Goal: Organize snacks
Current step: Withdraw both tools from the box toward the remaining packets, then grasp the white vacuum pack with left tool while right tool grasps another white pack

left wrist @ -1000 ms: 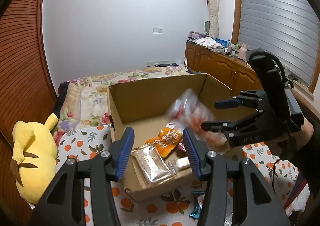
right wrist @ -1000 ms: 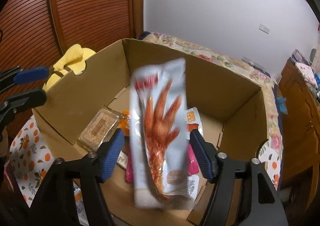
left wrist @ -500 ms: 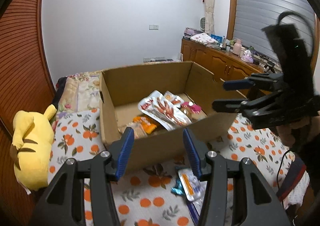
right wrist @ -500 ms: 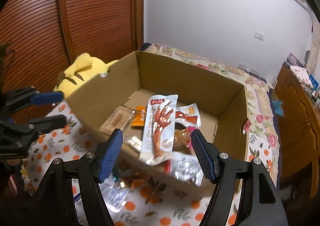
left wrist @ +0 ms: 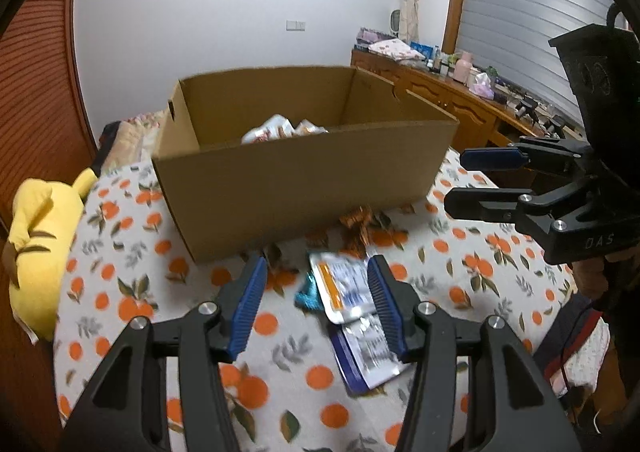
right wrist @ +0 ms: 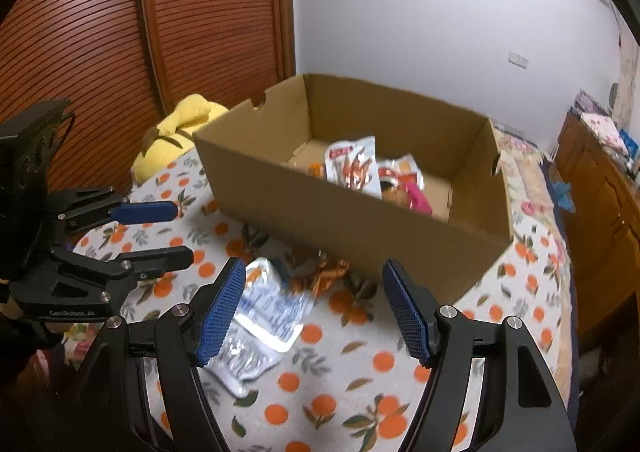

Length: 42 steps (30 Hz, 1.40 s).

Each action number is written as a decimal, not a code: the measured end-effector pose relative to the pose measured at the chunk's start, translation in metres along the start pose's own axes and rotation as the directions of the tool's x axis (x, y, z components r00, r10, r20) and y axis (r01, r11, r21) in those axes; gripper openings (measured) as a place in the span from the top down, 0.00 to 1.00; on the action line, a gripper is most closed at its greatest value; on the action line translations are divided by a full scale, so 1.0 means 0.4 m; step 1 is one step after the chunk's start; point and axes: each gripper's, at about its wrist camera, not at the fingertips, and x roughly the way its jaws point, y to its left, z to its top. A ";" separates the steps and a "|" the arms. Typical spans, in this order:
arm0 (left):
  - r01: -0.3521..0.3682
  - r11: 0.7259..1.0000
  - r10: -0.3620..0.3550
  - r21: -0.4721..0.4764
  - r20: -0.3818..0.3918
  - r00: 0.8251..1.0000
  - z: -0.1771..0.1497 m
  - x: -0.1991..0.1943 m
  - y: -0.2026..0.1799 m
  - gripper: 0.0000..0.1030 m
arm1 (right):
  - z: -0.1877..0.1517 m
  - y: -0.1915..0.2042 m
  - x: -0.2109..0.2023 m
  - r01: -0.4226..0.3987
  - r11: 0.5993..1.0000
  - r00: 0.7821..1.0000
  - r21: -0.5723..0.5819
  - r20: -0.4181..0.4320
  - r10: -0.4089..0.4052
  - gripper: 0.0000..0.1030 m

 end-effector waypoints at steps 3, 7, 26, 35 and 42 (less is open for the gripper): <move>0.021 1.000 -0.021 -0.009 -0.025 0.999 -0.024 0.015 -0.014 0.46 | -0.031 0.003 0.002 0.002 1.000 1.000 0.011 -0.011 -0.002 0.29; 0.047 0.999 -0.048 -0.022 -0.055 0.997 -0.051 0.041 -0.041 0.45 | -0.063 0.003 0.007 0.006 1.000 1.000 0.020 -0.021 -0.005 0.29; 0.063 0.998 -0.065 -0.017 -0.153 0.986 -0.103 0.125 -0.126 0.36 | -0.108 -0.014 0.028 -0.015 0.997 0.999 0.076 -0.038 0.017 0.29; 0.072 0.996 -0.078 -0.051 -0.147 0.986 -0.123 0.146 -0.105 0.21 | -0.119 -0.013 0.048 -0.020 0.996 0.998 0.083 -0.055 0.024 0.29; 0.070 0.997 -0.072 -0.022 -0.145 0.987 -0.129 0.141 -0.120 0.21 | -0.118 -0.025 0.093 -0.018 0.995 0.997 0.096 -0.078 0.026 0.29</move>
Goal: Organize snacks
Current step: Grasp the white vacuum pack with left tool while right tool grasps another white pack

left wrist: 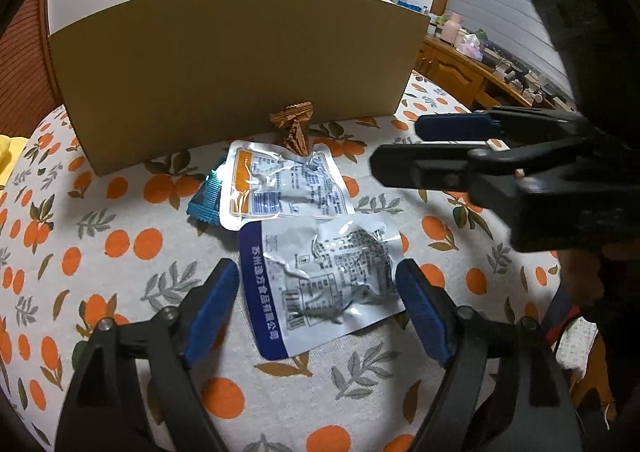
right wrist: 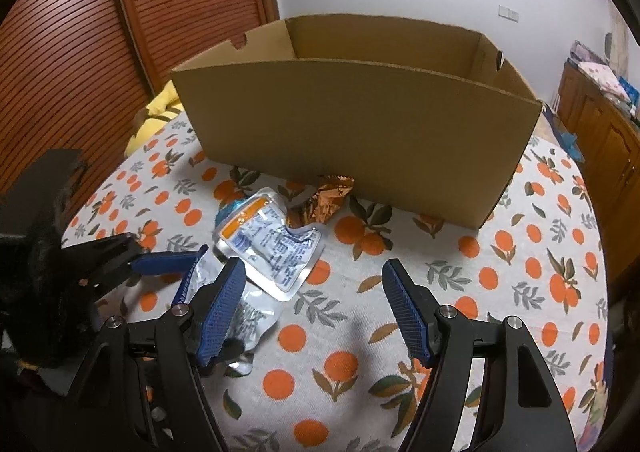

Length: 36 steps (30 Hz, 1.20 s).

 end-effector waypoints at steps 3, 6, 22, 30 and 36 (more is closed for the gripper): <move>0.006 1.000 -0.006 0.011 0.007 1.000 -0.001 0.000 0.001 0.23 | 0.006 -0.007 0.023 0.003 1.000 1.000 0.004 -0.015 -0.003 0.29; 0.026 1.000 -0.026 0.018 0.009 1.000 0.000 -0.006 -0.005 0.30 | 0.014 -0.012 0.045 -0.002 1.000 1.000 0.011 -0.030 0.002 0.29; 0.051 0.998 -0.050 -0.031 0.031 0.998 -0.026 -0.091 0.105 0.64 | 0.043 0.038 0.121 -0.050 0.999 0.997 0.008 -0.062 0.051 0.29; 0.045 0.997 -0.042 -0.070 0.045 0.998 -0.032 -0.105 0.143 0.66 | 0.046 0.045 0.170 -0.022 1.000 0.997 0.007 -0.075 0.023 0.25; 0.049 0.996 -0.045 -0.073 0.049 0.998 -0.039 -0.107 0.143 0.65 | 0.042 0.068 0.180 0.002 0.999 0.998 -0.052 -0.055 -0.005 0.23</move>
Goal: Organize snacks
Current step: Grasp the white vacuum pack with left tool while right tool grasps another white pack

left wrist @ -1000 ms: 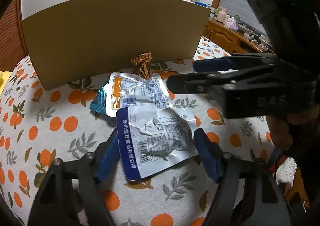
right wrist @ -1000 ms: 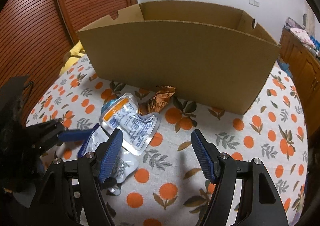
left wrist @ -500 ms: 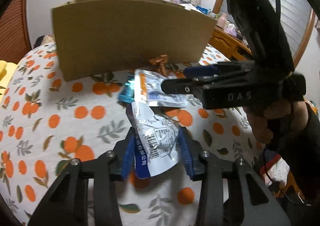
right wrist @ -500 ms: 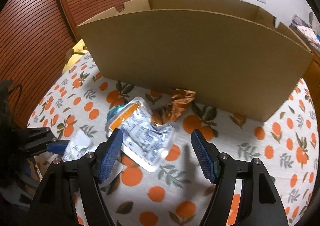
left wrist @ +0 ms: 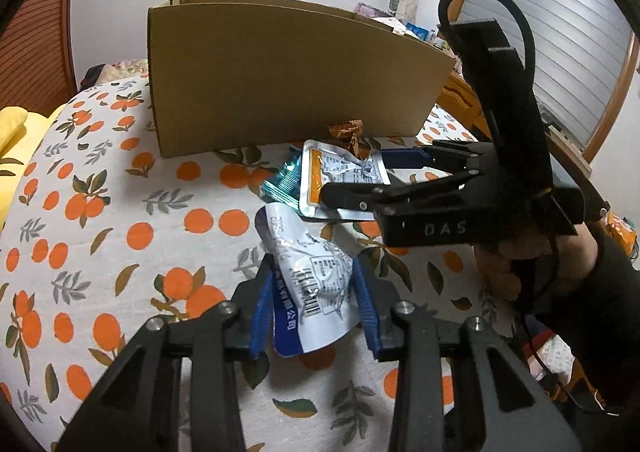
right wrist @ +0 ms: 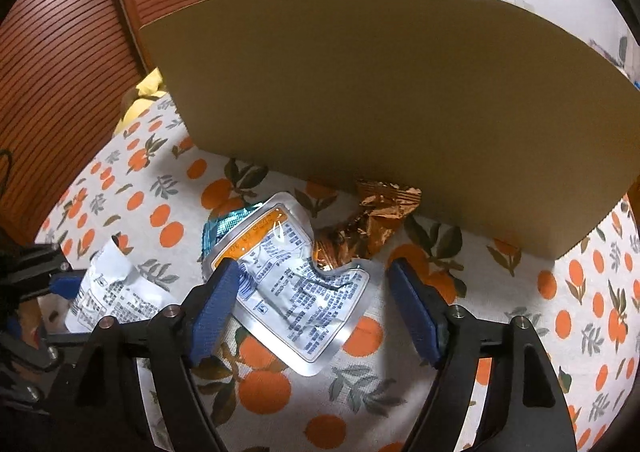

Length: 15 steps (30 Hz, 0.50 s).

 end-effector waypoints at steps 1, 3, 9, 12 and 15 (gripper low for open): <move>0.002 1.000 -0.002 -0.002 0.000 1.000 0.001 0.001 0.002 0.65 | -0.001 0.005 0.001 0.007 1.000 1.000 -0.013 -0.004 -0.007 0.23; 0.001 1.000 -0.001 -0.010 0.003 1.000 0.003 0.001 0.008 0.65 | -0.004 0.013 0.003 0.018 0.999 1.000 -0.038 -0.007 -0.018 0.26; -0.005 1.000 0.005 -0.020 0.009 1.000 0.006 -0.003 0.015 0.65 | -0.013 0.001 -0.015 -0.021 1.000 1.000 -0.014 0.014 0.021 0.46; -0.007 1.000 0.007 -0.027 0.010 1.000 0.006 -0.004 0.021 0.65 | -0.024 -0.006 -0.030 -0.060 0.998 0.998 -0.008 0.015 0.060 0.63; -0.006 0.999 0.006 -0.033 0.012 1.000 0.006 -0.004 0.026 0.65 | -0.036 -0.004 -0.055 -0.085 0.996 0.996 -0.013 0.034 0.086 0.75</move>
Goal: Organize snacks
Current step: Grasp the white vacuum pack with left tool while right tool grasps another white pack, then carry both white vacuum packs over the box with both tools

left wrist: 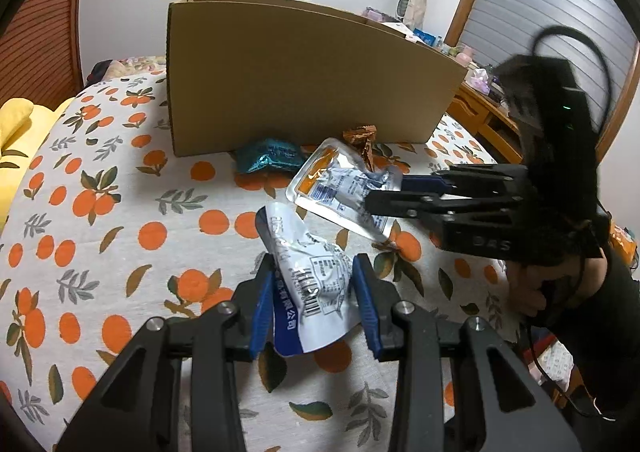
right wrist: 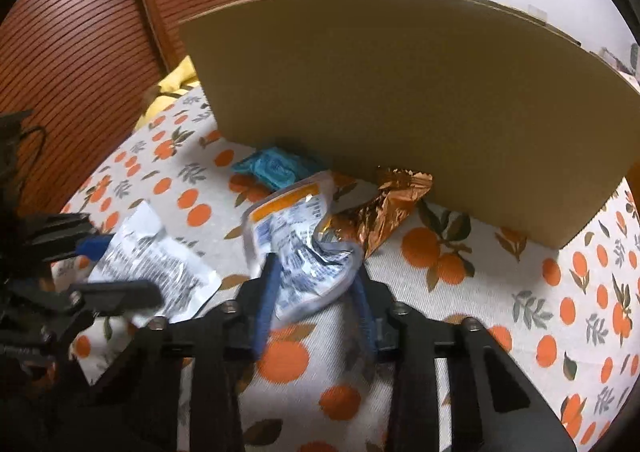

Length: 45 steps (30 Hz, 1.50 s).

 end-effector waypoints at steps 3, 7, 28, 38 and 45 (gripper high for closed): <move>0.003 1.000 -0.003 -0.006 0.000 1.000 0.001 0.001 0.003 0.65 | -0.004 0.002 -0.017 -0.015 1.000 1.000 0.001 0.016 0.015 0.83; -0.003 1.000 0.003 -0.004 0.000 1.000 0.001 0.001 0.005 0.65 | -0.004 0.006 -0.042 -0.042 0.999 0.998 -0.006 0.039 0.042 0.92; 0.002 1.000 -0.002 0.003 0.056 0.998 0.013 -0.036 -0.001 0.79 | -0.021 0.036 -0.115 -0.008 0.999 0.993 -0.046 0.117 0.014 0.98; -0.011 1.000 0.008 0.027 0.102 0.995 0.055 -0.083 -0.017 0.79 | -0.004 0.034 -0.187 0.004 0.998 0.985 -0.061 0.171 0.007 0.98; 0.001 0.999 -0.008 0.046 0.148 0.989 0.118 -0.132 -0.032 0.79 | 0.024 0.038 -0.254 0.040 0.996 0.970 -0.080 0.240 -0.020 0.98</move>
